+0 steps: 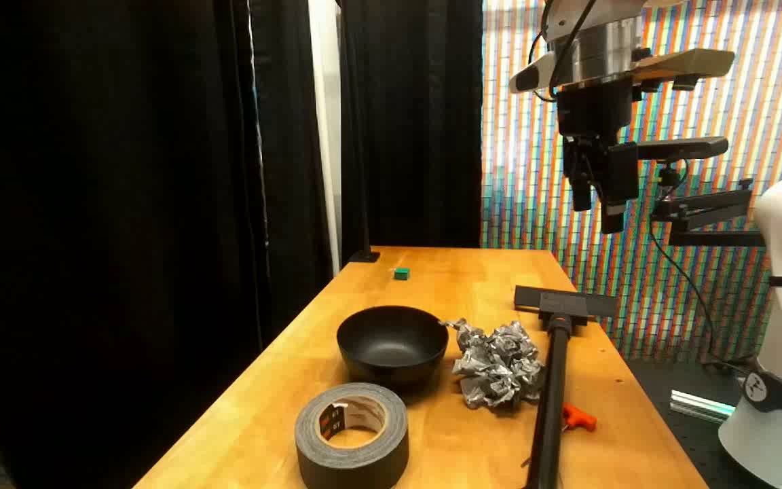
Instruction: Move the seal tape
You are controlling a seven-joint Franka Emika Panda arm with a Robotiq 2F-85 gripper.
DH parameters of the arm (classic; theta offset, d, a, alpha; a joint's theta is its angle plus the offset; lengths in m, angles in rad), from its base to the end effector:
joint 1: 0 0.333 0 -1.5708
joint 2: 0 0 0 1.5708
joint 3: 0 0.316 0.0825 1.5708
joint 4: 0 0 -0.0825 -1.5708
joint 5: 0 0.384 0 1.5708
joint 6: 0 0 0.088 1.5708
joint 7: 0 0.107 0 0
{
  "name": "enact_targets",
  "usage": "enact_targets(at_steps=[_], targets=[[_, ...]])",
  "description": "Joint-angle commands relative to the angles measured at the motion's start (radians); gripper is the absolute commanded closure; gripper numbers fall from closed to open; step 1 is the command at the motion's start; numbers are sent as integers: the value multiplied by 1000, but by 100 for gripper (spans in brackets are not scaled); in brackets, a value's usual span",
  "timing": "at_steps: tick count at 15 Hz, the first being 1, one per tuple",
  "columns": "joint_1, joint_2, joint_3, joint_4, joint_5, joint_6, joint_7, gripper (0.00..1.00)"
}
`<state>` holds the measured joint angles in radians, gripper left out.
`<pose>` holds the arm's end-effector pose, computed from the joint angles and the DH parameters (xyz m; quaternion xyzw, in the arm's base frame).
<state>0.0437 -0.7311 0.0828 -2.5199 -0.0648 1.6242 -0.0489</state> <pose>0.3108 0.0355 0.5006 0.9916 0.0788 -0.0814 0.0619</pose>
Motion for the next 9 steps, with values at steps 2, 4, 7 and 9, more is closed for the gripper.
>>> enact_targets(at_steps=[2,4,7,9], targets=[[13,-1,-10,8,-6,-2,7,0],[13,-4,-10,11,-6,-2,7,0],[13,-4,-10,12,-6,-2,7,0],[13,-4,-10,12,-6,-2,7,0]])
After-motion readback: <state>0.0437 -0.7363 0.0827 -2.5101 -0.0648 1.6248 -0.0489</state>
